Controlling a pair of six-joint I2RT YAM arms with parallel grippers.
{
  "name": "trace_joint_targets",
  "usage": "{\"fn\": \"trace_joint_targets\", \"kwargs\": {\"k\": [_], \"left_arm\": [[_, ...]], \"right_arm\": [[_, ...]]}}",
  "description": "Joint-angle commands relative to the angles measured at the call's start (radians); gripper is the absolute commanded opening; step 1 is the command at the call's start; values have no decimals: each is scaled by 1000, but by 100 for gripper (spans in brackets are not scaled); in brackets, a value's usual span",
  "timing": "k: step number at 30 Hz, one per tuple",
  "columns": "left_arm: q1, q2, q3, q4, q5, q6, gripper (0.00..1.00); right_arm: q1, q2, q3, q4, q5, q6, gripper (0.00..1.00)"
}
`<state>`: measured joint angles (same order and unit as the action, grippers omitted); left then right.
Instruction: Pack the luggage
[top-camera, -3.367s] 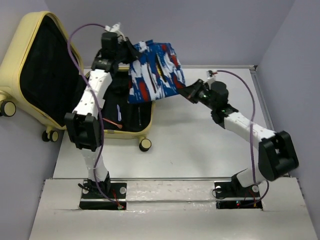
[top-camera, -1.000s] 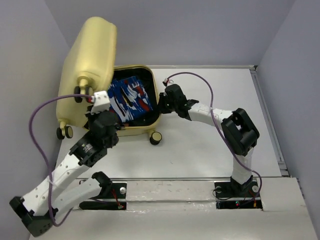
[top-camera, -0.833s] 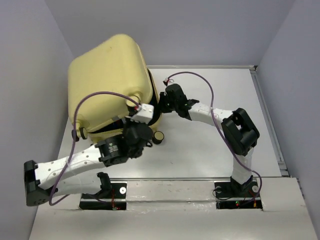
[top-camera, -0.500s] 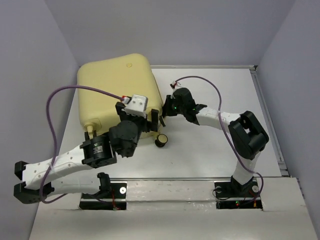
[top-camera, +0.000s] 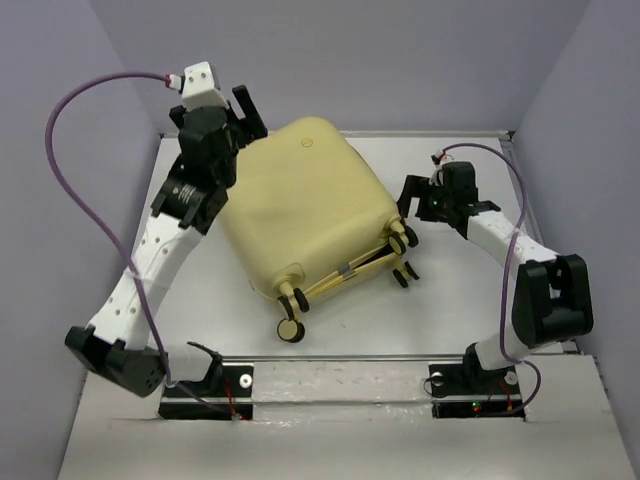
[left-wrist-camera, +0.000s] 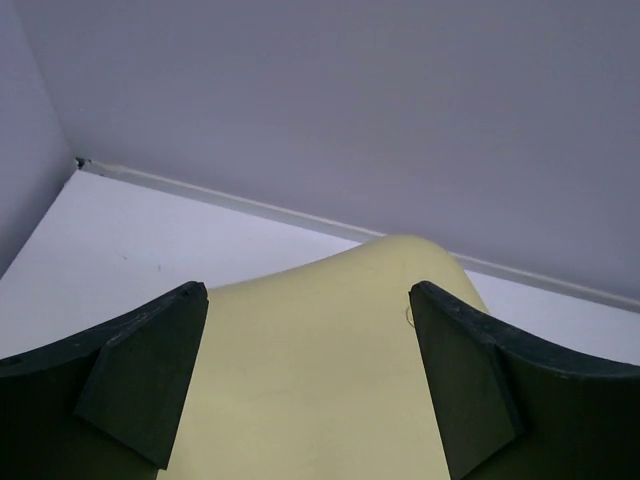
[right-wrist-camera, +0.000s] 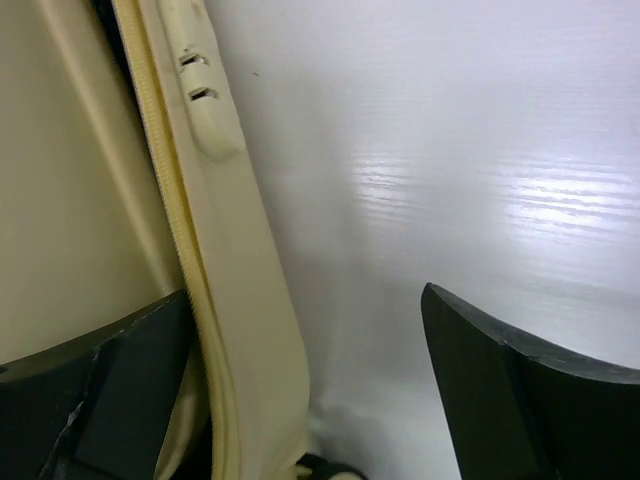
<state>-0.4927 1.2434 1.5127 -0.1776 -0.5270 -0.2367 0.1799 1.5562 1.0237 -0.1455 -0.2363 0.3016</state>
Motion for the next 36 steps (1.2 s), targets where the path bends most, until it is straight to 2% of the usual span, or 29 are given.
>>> {"fn": "trace_joint_targets", "kwargs": {"k": [1, 2, 3, 4, 5, 6, 7, 8, 9, 10, 12, 13, 14, 17, 20, 23, 26, 29, 31, 32, 33, 34, 35, 36], "left_arm": [[208, 187, 186, -37, 313, -88, 94], [242, 282, 222, -42, 358, -98, 94], [303, 330, 256, -46, 399, -99, 94], [328, 437, 338, -68, 470, -104, 94], [350, 500, 390, -86, 498, -102, 93], [370, 560, 515, -109, 521, -104, 92], [405, 685, 587, -169, 588, -105, 91], [417, 749, 665, -198, 607, -104, 91], [439, 808, 817, -253, 646, -105, 90], [447, 917, 889, -270, 669, -111, 90], [462, 1002, 1036, -273, 728, -124, 87], [476, 1052, 1049, -232, 793, -131, 86], [483, 1067, 1029, -156, 830, -150, 86], [483, 1106, 983, -67, 929, -162, 85], [485, 1180, 1004, -49, 1010, -136, 84], [467, 1229, 982, -63, 1056, -96, 84], [441, 1246, 917, -94, 1067, -49, 84], [425, 1205, 784, -89, 1065, -35, 84], [424, 1162, 634, -47, 1020, -39, 84], [424, 1100, 568, -21, 1001, -50, 84], [424, 1025, 435, 34, 958, -79, 84], [424, 1024, 367, 35, 958, -94, 83], [424, 934, 284, 105, 914, -122, 83], [424, 888, 121, 145, 895, -188, 83]], "right_arm": [[26, -181, 59, 23, 27, 17, 100], [26, -244, 53, 15, 55, 25, 98], [26, -278, 47, 12, 77, 36, 89], [26, -313, 18, 12, 69, 59, 54], [26, -349, 0, 12, 51, 73, 26], [45, -411, -22, 12, 32, 86, 11], [74, -441, -46, 11, -1, 88, 7], [111, -467, -74, -3, -1, 80, 7], [207, -510, -124, -20, 6, 65, 7], [260, -524, -146, -67, 8, 53, 7], [367, -559, -215, -117, 44, 41, 7], [439, -582, -237, -140, 64, 44, 7], [460, -590, -275, -187, 55, 47, 7], [497, -628, -329, -236, 51, 67, 7], [497, -628, -350, -233, 61, 77, 7], [497, -549, -312, -191, 115, 67, 7], [497, -443, -268, -94, 149, 74, 7], [497, -369, -211, -22, 199, 77, 7], [497, -308, -188, 12, 262, 74, 7], [497, -288, -171, 29, 272, 68, 7], [497, -256, -137, 38, 285, 61, 7], [497, -255, -122, 53, 285, 60, 7], [497, -222, -108, 87, 295, 56, 7], [497, -200, -59, 98, 290, 53, 7]]}}
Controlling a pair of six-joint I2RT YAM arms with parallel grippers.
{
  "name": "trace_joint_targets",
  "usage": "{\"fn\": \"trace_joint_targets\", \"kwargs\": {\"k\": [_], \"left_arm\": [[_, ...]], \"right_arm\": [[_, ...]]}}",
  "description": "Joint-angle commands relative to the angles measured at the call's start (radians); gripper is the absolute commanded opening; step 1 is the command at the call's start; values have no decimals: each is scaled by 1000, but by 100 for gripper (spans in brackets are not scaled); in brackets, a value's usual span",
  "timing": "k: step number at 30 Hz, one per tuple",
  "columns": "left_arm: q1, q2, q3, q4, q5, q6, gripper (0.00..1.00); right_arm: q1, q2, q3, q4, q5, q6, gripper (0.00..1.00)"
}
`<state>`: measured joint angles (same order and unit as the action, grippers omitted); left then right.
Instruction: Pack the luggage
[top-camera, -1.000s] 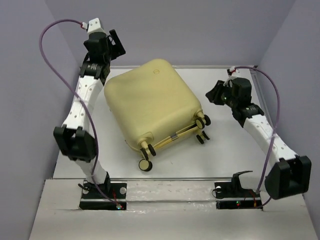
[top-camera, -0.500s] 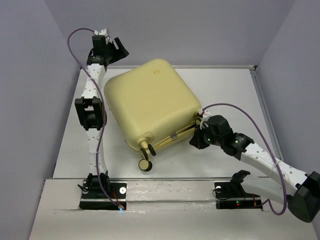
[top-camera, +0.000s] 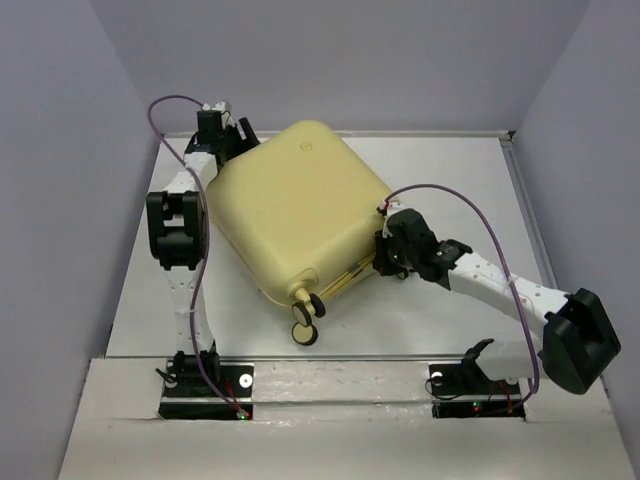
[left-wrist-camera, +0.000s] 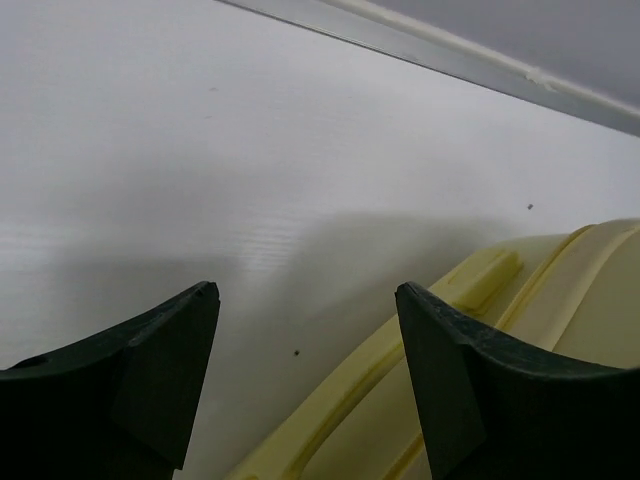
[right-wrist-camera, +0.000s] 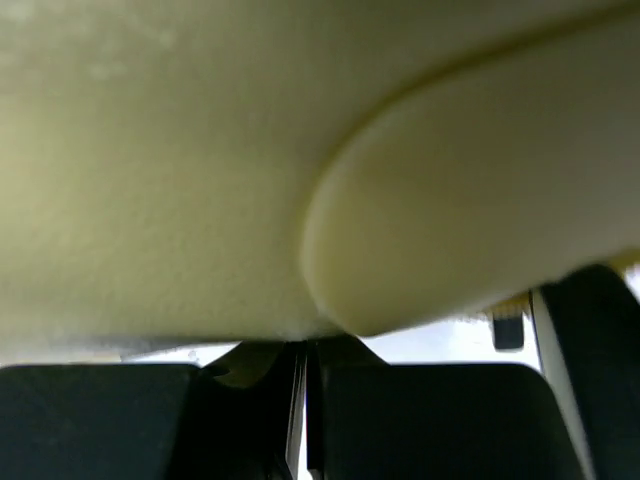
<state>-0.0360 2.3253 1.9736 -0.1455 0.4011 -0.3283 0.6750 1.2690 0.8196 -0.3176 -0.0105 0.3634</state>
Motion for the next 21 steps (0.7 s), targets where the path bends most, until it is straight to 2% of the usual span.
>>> {"fn": "trace_joint_targets", "kwargs": {"k": [1, 2, 3, 4, 6, 7, 8, 10, 11, 12, 13, 14, 15, 17, 19, 21], "left_arm": [[-36, -296, -417, 201, -51, -129, 82], [-41, -354, -578, 242, -68, -188, 82], [-47, -407, -579, 276, -86, -189, 82], [-54, -514, -711, 305, -137, -215, 82], [-88, -625, -839, 326, -160, -235, 81], [-103, -686, -955, 331, -206, -251, 81], [-125, -807, -1017, 334, -229, -253, 81], [-197, -923, -1155, 299, -305, -245, 81], [-218, -1033, -1200, 284, -320, -244, 82], [-257, -1085, -1270, 262, -333, -242, 82], [-271, -1197, -1306, 235, -366, -261, 82], [-277, -1252, -1338, 222, -370, -261, 82], [-280, -1300, -1363, 206, -377, -273, 82], [-281, -1430, -1388, 126, -460, -249, 83], [-281, -1509, -1351, 39, -545, -212, 84], [-283, -1540, -1310, 15, -548, -184, 85]], "right_arm": [[-11, 143, 179, 288, 49, -18, 7], [-21, 176, 214, 298, 38, -27, 7], [-22, 212, 252, 307, 23, -38, 7], [-37, 254, 348, 305, -41, -58, 7], [-52, 396, 464, 307, -95, -76, 7], [-69, 452, 533, 307, -185, -84, 7], [-78, 574, 690, 304, -244, -77, 7], [-91, 714, 891, 237, -368, -58, 7], [-91, 786, 1135, 130, -397, -47, 11], [-91, 923, 1258, 80, -422, -40, 16], [-91, 987, 1374, -13, -446, -21, 38], [-91, 1042, 1488, -14, -438, -9, 38], [-101, 1087, 1668, -103, -418, 2, 66], [-124, 1110, 1695, -138, -372, 28, 93], [-152, 1028, 1627, -124, -312, 25, 99], [-163, 968, 1561, -117, -289, 6, 99]]}}
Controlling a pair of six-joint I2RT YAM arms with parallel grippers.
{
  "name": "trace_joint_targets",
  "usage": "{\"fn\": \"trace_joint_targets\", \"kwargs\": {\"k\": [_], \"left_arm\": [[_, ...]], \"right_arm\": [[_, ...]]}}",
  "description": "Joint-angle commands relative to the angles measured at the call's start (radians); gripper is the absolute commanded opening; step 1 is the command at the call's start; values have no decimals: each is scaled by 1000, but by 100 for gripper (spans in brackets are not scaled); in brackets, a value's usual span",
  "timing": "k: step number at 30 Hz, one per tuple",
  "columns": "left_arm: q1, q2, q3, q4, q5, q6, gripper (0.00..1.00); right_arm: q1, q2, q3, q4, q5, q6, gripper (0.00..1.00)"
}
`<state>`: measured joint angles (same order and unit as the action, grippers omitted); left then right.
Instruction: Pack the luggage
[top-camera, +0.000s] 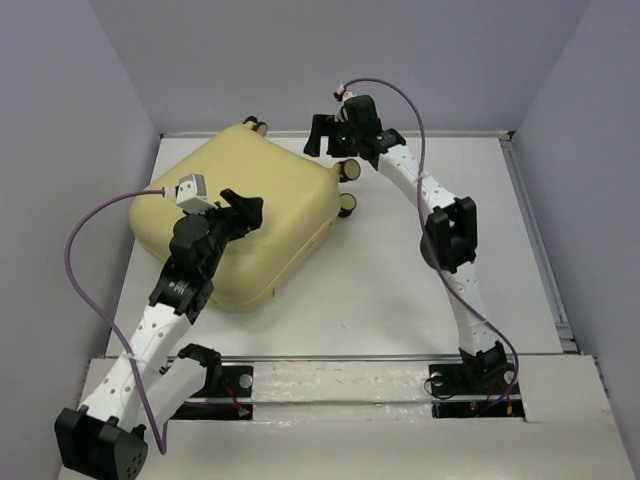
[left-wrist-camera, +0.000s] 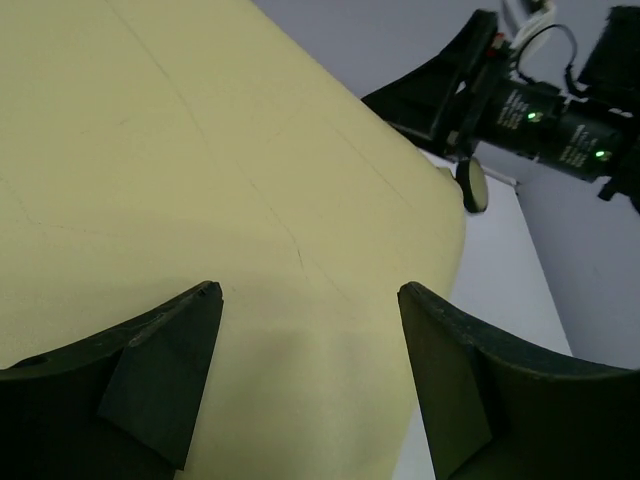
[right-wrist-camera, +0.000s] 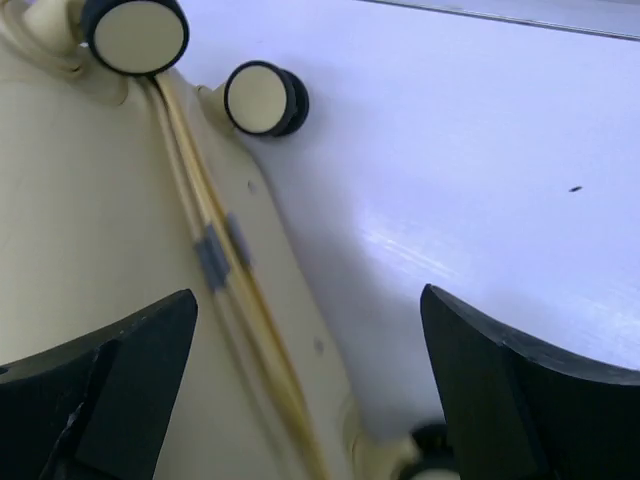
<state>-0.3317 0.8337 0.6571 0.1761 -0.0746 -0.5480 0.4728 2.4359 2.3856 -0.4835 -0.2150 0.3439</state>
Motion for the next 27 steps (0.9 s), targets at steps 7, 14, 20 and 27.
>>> {"fn": "trace_joint_targets", "kwargs": {"k": [7, 14, 20, 27], "left_arm": [[16, -61, 145, -331, -80, 91, 93], [114, 174, 505, -379, -73, 187, 97], [371, 385, 679, -411, -33, 217, 99], [552, 753, 941, -501, -17, 180, 96]], "right_arm": [[13, -564, -398, 100, 6, -97, 99], [38, -962, -1129, 443, -78, 68, 15], [75, -1025, -1479, 877, -219, 375, 97], [144, -1043, -1618, 918, -205, 351, 7]]}}
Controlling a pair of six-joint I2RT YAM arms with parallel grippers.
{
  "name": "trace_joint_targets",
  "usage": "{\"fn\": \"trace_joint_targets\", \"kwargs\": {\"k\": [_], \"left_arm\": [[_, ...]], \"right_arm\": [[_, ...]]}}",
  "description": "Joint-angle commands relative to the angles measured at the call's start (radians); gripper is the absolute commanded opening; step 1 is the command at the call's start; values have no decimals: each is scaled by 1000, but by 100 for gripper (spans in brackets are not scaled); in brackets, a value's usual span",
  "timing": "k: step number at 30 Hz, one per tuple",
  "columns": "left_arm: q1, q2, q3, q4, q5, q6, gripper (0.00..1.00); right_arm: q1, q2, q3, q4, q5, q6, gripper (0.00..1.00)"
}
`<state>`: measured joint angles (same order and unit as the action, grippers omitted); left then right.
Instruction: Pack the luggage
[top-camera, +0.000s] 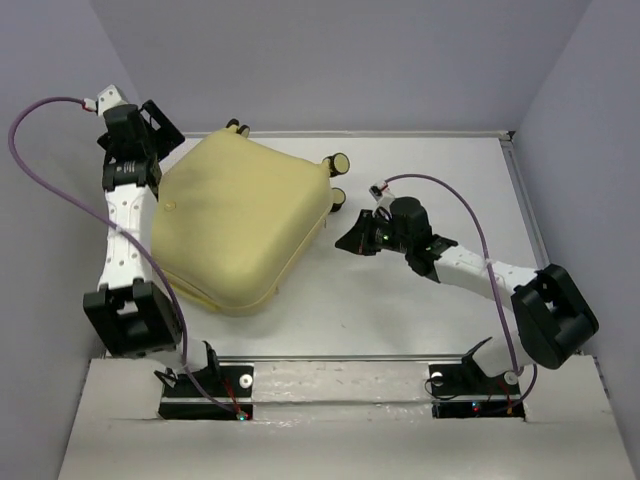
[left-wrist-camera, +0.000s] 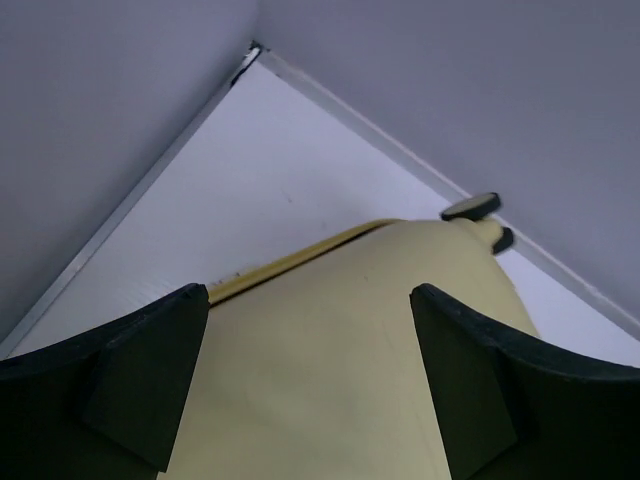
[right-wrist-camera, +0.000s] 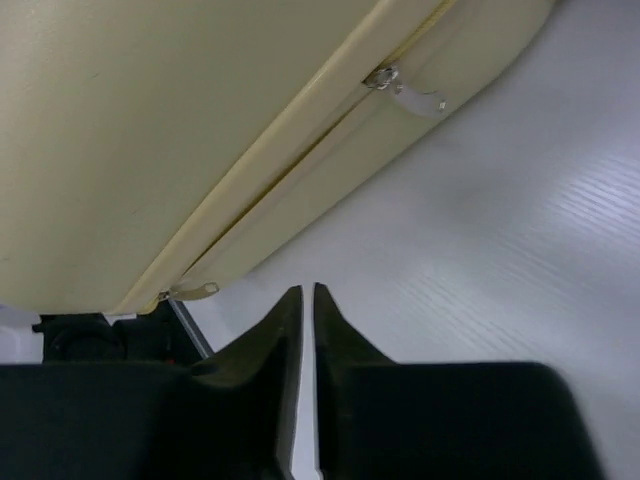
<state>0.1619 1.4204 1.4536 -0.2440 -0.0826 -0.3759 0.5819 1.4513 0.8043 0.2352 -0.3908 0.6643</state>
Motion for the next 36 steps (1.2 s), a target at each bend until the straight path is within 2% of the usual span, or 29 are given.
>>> {"fn": "trace_joint_targets", "kwargs": {"k": [1, 3, 5, 7, 8, 11, 12, 14, 15, 18, 19, 21, 22, 24, 25, 28, 32, 36], "left_arm": [[68, 217, 242, -145, -16, 17, 95], [79, 348, 328, -205, -26, 52, 93], [80, 453, 413, -268, -5, 86, 84], [83, 517, 476, -329, 1, 92, 71], [85, 558, 482, -333, 15, 103, 52], [93, 613, 520, -370, 47, 106, 23], [94, 642, 524, -376, 62, 115, 16], [93, 676, 516, -393, 119, 118, 10], [90, 678, 466, -373, 141, 126, 7], [65, 657, 365, -335, 208, 131, 6], [58, 632, 243, -255, 228, 124, 6], [41, 566, 136, -194, 320, 98, 6], [34, 536, 5, -91, 360, 76, 6], [7, 488, -71, -55, 443, 43, 6], [-5, 470, -149, -1, 458, 31, 6], [-62, 407, -257, 78, 503, -7, 6], [-154, 345, -312, 149, 547, -70, 6], [-275, 325, -286, 206, 552, -158, 6]], "right_arm": [[35, -71, -56, 199, -25, 24, 7], [44, -89, -98, 193, -13, 8, 7], [53, -106, -132, 191, -7, -5, 7], [53, -115, -148, 190, 3, -11, 7], [62, -115, -158, 184, 4, -17, 7], [62, -97, -168, 177, 13, -25, 7], [62, -89, -168, 174, 16, -25, 7], [73, -37, -148, 174, 18, -17, 7], [73, -16, -117, 174, 18, -12, 7], [97, 87, -50, 179, 35, 1, 7], [98, 115, -21, 181, 36, 6, 7], [98, 203, 77, 182, 41, 20, 7], [98, 231, 110, 182, 46, 21, 7], [98, 292, 200, 184, 59, 31, 7], [98, 305, 223, 187, 67, 34, 7], [89, 308, 271, 191, 90, 49, 7], [24, 247, 245, 176, 102, 49, 7], [-91, 190, 196, 164, 60, 44, 7]]}}
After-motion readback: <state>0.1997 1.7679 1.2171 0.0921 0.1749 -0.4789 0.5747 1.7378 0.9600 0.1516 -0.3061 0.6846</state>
